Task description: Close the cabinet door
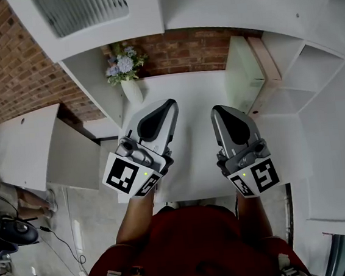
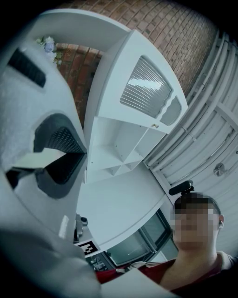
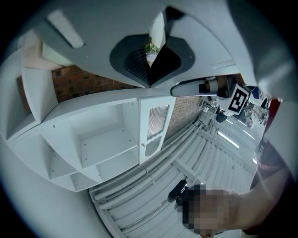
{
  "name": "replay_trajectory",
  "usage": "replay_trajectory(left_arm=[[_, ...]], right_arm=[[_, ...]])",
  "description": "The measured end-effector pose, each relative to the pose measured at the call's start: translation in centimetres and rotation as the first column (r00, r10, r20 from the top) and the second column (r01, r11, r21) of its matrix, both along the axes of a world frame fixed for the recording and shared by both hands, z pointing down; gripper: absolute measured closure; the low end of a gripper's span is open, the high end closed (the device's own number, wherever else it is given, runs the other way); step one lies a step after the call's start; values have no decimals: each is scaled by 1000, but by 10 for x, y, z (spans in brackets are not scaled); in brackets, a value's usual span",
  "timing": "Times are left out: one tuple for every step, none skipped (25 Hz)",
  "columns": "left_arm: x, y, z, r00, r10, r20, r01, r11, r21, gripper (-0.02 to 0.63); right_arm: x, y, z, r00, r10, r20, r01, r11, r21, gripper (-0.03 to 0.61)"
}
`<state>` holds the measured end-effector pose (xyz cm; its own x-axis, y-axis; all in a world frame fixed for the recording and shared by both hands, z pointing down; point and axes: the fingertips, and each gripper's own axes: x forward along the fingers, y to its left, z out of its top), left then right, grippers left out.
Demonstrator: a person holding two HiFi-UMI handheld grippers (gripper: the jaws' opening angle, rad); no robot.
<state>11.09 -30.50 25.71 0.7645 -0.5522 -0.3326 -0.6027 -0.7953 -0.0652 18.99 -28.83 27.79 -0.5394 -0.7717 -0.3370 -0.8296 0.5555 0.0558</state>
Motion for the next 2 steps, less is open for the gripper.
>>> replay_trajectory(left_arm=[[0, 0, 0, 1000, -1, 0, 1, 1000, 0, 612], [0, 0, 1, 1000, -2, -1, 2, 1000, 0, 612]], right_arm=[[0, 0, 0, 1000, -1, 0, 1, 1000, 0, 566], [1, 0, 1, 1000, -1, 1, 1, 1000, 1, 566]])
